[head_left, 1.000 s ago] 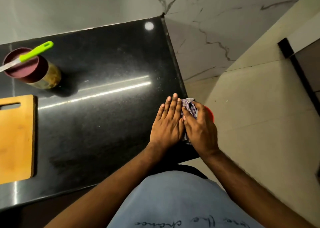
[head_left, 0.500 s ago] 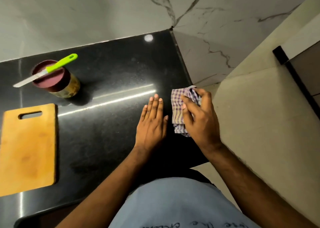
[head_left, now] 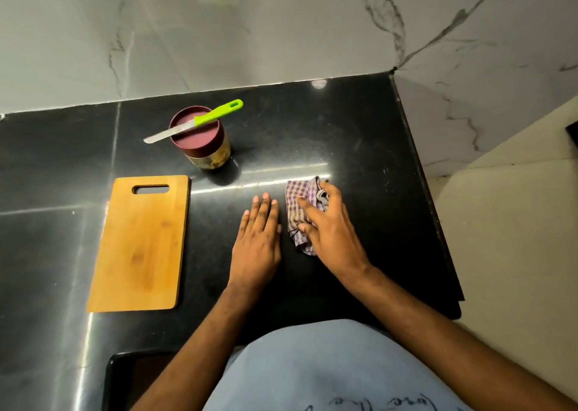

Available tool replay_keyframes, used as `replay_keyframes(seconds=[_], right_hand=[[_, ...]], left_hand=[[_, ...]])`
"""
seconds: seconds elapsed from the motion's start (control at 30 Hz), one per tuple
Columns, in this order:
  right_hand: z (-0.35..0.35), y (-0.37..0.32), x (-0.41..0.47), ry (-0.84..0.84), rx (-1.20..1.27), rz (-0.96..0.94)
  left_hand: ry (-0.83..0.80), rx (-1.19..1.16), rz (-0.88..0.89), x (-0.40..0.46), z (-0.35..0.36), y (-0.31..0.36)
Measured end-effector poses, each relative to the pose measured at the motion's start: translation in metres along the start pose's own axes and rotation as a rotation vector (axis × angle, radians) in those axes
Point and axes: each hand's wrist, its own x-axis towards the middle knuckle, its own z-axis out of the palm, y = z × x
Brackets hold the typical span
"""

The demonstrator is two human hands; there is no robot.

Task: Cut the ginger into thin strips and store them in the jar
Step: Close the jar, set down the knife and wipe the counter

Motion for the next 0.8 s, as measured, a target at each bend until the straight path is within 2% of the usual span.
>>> replay_keyframes(seconds=[0.13, 0.17, 0.23, 0.3, 0.47, 0.67, 0.8], right_hand=[[-0.002, -0.028, 0.016, 0.034, 0.095, -0.211], [0.000, -0.036, 0.018, -0.012, 0.118, -0.251], [0.009, -0.046, 0.021, -0.156, 0.172, -0.200], [0.018, -0.048, 0.023, -0.270, 0.187, -0.058], [0.019, -0.029, 0.022, -0.286, 0.269, 0.087], [-0.013, 0.005, 0.009, -0.195, 0.159, 0.144], [-0.038, 0.038, -0.003, -0.114, 0.053, 0.181]], left_hand=[[0.238, -0.249, -0.085, 0.001, -0.014, -0.013], [0.278, -0.288, -0.111, 0.001, -0.016, -0.018], [0.308, -0.354, -0.189, 0.002, -0.016, -0.028], [0.269, -0.325, -0.256, 0.005, -0.013, -0.038], [0.115, -0.077, -0.199, 0.006, -0.004, -0.039], [0.019, 0.004, -0.091, 0.020, 0.003, 0.000], [-0.045, -0.008, 0.081, 0.032, 0.019, 0.040]])
